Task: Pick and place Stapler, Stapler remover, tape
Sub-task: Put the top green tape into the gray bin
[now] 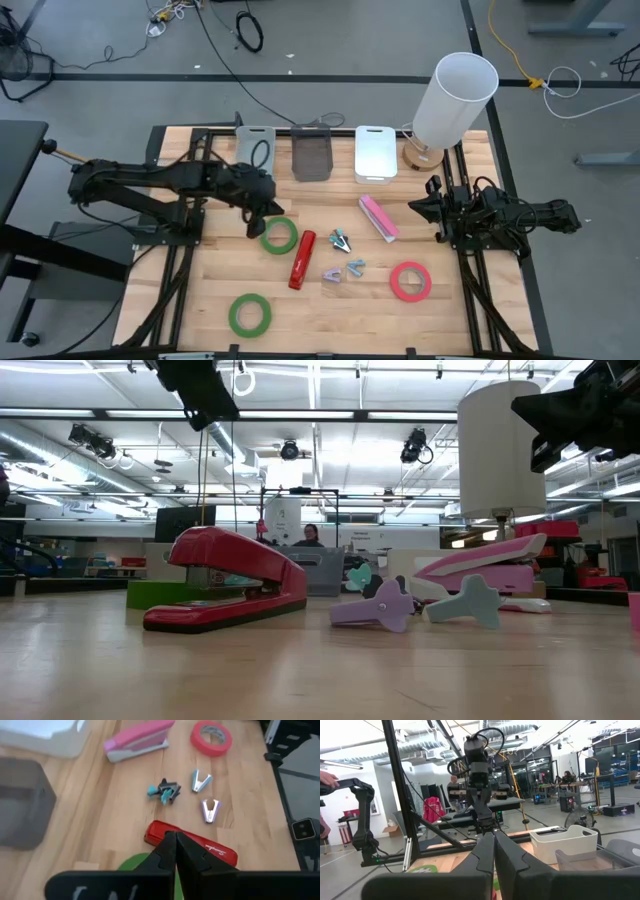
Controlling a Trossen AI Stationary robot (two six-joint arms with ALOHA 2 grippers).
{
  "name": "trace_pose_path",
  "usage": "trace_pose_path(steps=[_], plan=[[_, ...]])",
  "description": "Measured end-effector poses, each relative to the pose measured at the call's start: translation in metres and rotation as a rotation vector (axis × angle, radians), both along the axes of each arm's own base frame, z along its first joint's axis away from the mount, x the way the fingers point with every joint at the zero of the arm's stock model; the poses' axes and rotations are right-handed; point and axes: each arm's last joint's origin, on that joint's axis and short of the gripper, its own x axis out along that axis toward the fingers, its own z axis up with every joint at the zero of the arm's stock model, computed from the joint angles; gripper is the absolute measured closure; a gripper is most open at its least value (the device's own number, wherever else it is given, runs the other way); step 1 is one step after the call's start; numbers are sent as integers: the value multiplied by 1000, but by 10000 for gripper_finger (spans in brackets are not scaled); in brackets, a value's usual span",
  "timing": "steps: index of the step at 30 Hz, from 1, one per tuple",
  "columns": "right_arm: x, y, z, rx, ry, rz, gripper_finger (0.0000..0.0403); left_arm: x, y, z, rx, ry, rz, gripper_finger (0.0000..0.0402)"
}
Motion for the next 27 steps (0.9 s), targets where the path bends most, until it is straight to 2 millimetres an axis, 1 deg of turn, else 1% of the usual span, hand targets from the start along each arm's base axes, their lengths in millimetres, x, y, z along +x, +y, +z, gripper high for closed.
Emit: trace_pose_path(steps=[8, 11, 15, 20, 22, 27], plan=[[0, 0, 0, 0, 0, 0, 386, 15, -1, -17, -93, 84, 54, 392], [0, 0, 0, 0, 0, 0, 386, 18, -1, -21, -103, 101, 65, 392], [0, 0, 0, 0, 0, 0, 386, 20, -1, -23, -175, 113, 136, 392], [0, 0, 0, 0, 0, 0, 386, 18, 0, -34, -184, 206, 162, 392], [0, 0, 0, 0, 0, 0, 386, 13, 0, -38, -177, 274, 173, 392], [0, 0, 0, 0, 2, 0, 386, 7, 2, -48, -157, 398, 268, 392]])
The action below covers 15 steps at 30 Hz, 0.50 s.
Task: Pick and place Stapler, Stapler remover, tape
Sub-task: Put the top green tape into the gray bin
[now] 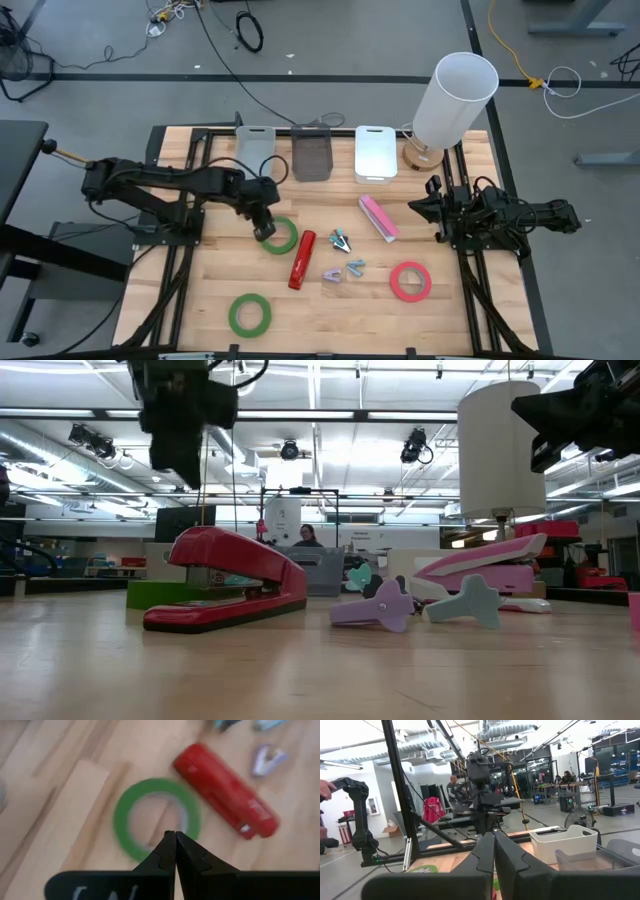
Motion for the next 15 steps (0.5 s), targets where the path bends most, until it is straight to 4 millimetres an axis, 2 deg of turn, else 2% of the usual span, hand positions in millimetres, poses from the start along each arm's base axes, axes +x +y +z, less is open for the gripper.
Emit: trace_pose_path(steps=[6, 15], plan=[[0, 0, 0, 0, 5, -1, 386, -4, 1, -12, 10, 145, 94, 392], [1, 0, -2, 0, 19, 0, 386, 6, 1, -31, -27, 241, 208, 392]])
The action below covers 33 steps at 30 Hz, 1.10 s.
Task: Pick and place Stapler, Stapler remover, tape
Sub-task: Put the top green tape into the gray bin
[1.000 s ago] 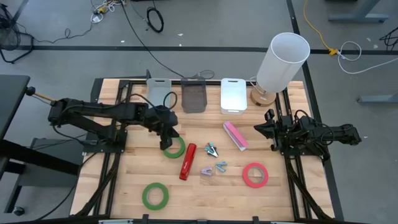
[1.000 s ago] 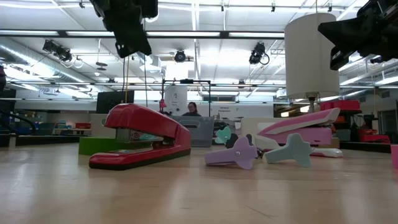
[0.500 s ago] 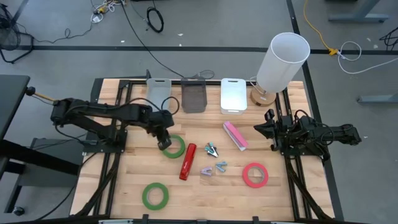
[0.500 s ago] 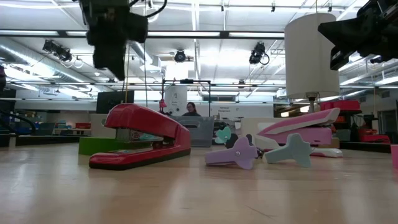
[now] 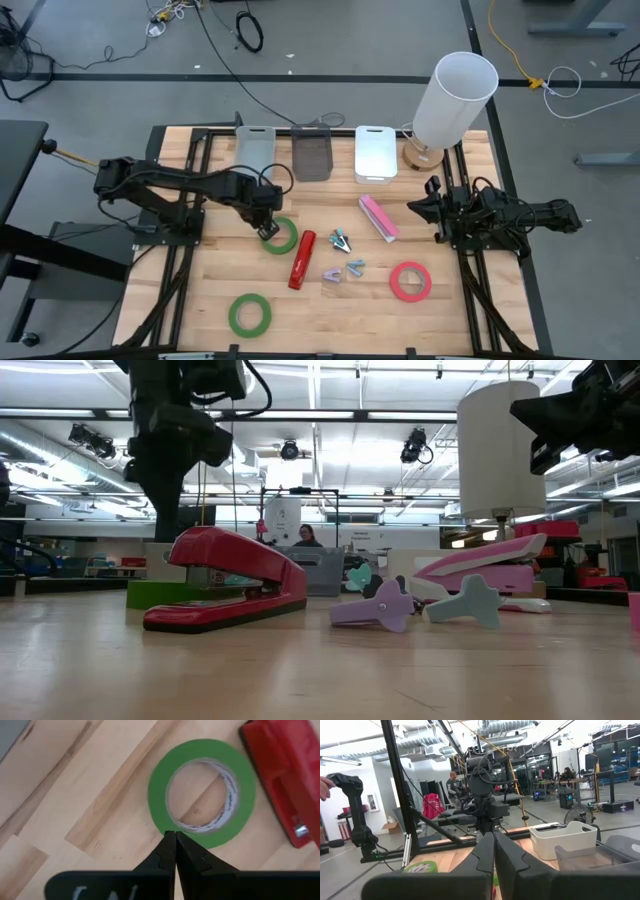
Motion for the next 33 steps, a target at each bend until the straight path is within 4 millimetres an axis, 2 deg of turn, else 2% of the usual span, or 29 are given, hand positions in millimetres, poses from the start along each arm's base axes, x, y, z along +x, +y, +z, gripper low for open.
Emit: trace_pose_path(steps=[3, 6, 16, 22, 27, 33], plan=[[0, 0, 0, 0, 0, 0, 386, 3, 0, -5, -4, 23, 17, 385], [0, 0, 0, 0, -1, -1, 386, 5, 0, -10, -5, 40, 24, 360], [0, 0, 0, 0, -1, 0, 386, 7, 0, -13, -6, 47, 50, 230], [0, 0, 0, 0, -2, -1, 386, 11, 0, -20, -17, 69, 93, 168], [0, 0, 0, 0, -2, 0, 386, 18, 1, -35, -52, 110, 105, 141], [0, 0, 0, 0, -2, 0, 386, 26, 8, -50, -68, 146, 121, 134]])
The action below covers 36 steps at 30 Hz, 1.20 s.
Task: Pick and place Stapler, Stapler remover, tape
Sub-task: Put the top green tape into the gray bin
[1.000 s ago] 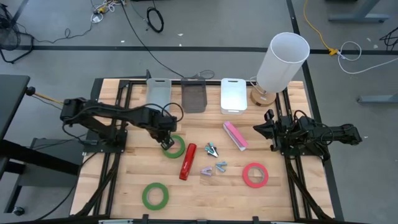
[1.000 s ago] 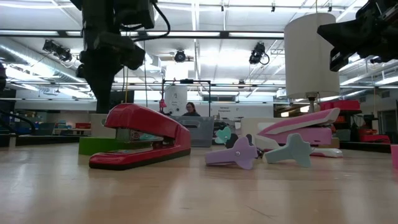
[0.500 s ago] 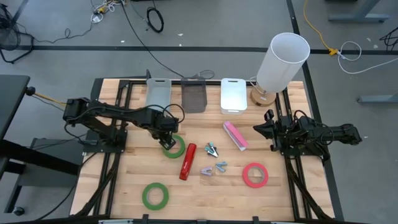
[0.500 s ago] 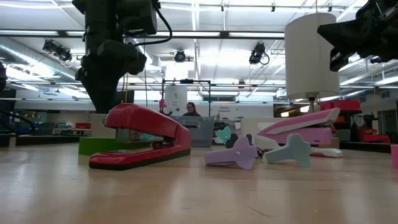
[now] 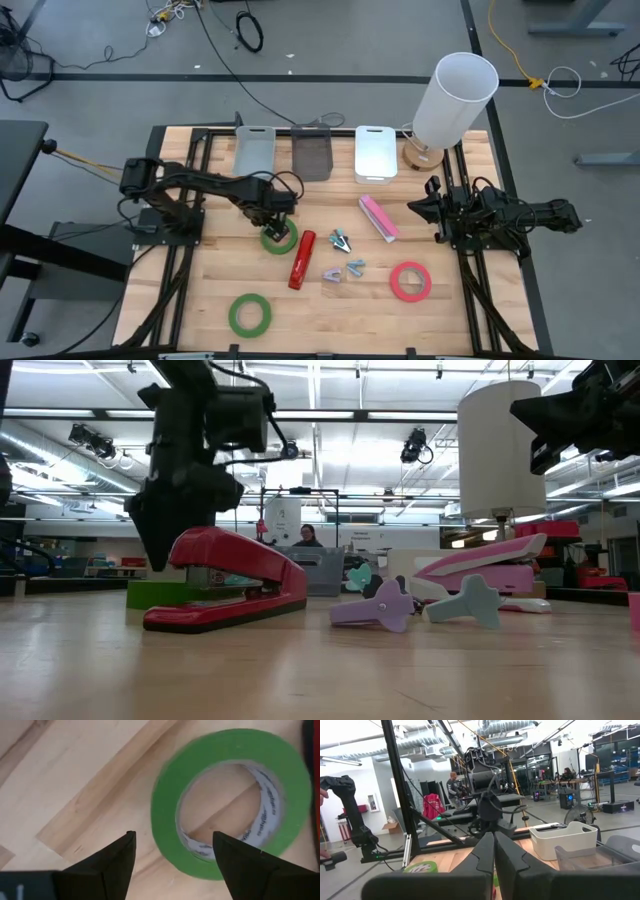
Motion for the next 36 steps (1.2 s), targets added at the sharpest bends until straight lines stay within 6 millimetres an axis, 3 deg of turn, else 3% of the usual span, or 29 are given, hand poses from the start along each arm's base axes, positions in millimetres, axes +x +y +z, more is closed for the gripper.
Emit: trace_pose_path(steps=[17, 36], plan=[[0, 0, 0, 0, 0, 0, 386, 11, 6, -22, 37, 24, -7, 133], [0, 0, 0, 0, 0, 0, 386, 11, 9, -22, 78, 22, 3, 142]])
